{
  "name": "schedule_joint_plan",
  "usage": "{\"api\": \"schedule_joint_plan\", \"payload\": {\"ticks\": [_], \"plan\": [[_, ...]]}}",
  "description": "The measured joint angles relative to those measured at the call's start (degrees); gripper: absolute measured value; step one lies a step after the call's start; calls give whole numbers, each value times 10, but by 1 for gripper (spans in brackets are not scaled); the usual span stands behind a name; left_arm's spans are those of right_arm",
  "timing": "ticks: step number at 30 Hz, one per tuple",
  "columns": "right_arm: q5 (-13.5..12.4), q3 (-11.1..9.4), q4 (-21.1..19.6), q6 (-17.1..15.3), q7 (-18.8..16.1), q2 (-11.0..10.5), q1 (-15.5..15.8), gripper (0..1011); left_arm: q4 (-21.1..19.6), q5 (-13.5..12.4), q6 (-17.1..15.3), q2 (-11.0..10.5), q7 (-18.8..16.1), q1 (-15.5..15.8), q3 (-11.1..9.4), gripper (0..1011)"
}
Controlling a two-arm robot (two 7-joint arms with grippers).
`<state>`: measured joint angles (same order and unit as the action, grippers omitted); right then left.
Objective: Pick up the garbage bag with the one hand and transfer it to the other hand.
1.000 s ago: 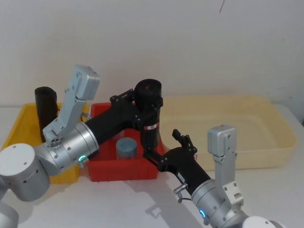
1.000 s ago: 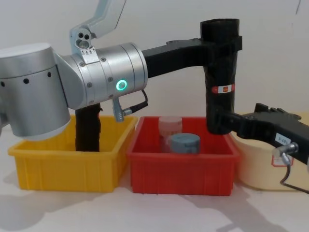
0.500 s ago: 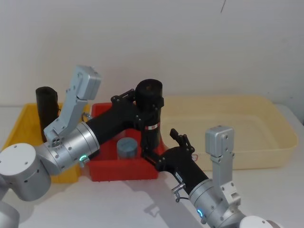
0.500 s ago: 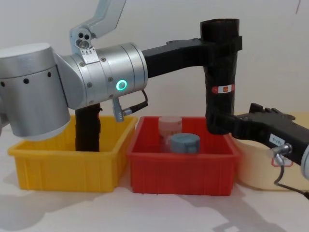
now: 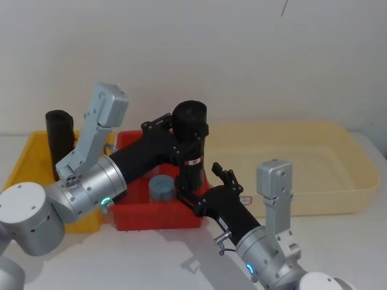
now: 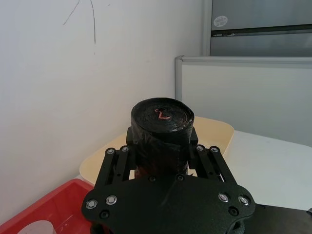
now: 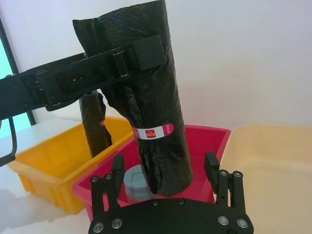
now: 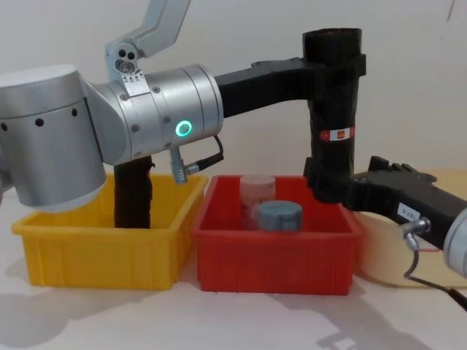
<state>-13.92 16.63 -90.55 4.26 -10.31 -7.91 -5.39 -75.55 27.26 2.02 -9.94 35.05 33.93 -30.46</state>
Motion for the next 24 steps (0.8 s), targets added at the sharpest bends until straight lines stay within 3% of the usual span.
{"api": "schedule_joint_plan", "payload": {"ticks": [24], "plan": [[15,-3,37,0,-8,23,-34,1000,0,0,0,0,0,0,0,533]]}}
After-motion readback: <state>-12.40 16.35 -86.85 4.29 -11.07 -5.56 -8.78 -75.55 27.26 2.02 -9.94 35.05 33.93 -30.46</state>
